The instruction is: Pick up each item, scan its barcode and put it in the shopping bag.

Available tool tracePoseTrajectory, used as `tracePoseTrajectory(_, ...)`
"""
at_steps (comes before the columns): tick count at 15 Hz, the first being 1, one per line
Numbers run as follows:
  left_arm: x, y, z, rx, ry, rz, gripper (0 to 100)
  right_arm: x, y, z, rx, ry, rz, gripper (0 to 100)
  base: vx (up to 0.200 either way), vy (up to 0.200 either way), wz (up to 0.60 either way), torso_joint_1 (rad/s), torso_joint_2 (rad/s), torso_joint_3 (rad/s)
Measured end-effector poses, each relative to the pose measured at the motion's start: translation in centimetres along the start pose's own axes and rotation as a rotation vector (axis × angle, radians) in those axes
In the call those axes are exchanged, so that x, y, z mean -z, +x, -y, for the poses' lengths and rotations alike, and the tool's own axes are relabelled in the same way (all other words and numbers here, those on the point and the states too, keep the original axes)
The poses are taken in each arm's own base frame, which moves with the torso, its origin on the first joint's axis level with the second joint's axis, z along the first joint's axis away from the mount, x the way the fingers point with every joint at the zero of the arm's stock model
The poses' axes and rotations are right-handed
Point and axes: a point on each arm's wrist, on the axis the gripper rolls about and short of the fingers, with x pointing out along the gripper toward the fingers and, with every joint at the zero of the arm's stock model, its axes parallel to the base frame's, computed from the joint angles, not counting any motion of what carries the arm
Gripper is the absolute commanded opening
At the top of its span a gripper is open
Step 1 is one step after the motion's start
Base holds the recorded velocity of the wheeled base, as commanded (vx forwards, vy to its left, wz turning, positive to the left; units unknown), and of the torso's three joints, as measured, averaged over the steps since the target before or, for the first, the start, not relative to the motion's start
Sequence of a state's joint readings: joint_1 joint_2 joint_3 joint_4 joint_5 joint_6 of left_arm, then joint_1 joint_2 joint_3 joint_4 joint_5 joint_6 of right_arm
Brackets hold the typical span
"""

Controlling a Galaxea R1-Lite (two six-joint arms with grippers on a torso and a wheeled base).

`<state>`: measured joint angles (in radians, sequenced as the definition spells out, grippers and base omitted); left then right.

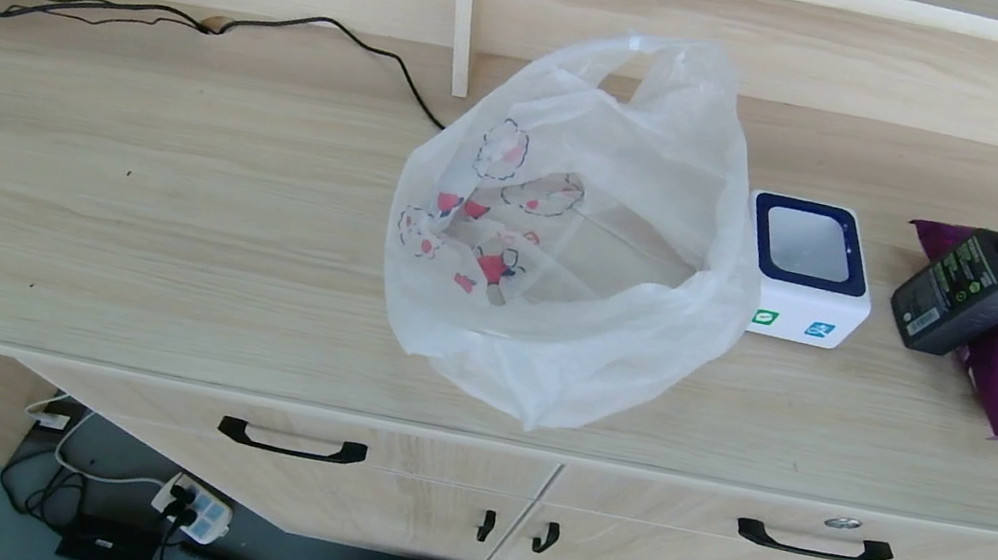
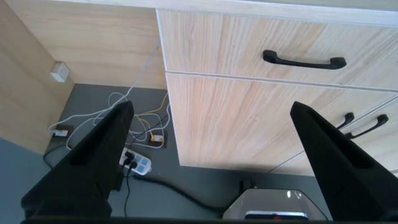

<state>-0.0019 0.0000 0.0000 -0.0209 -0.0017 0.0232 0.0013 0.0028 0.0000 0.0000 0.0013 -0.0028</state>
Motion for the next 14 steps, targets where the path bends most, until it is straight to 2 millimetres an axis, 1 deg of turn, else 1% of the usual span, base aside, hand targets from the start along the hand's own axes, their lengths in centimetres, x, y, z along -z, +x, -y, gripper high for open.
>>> tracePoseTrajectory(11,0.0,0.0,0.0,0.001,0.001,0.0,100,0.0,0.0,0.0,0.0,0.001,0.0,100,0.0,0.0,0.0,0.0,0.0,0.0)
tracePoseTrajectory(12,0.0,0.0,0.0,0.001,0.002,0.0,100,0.0,0.0,0.0,0.0,0.001,0.0,100,0.0,0.2,0.0,0.002,0.0,0.007)
tracePoseTrajectory(14,0.01,0.0,0.0,0.001,0.004,-0.001,100,0.0,0.0,0.0,0.0,0.001,0.0,100,0.0,0.0,0.0,0.0,0.0,0.0)
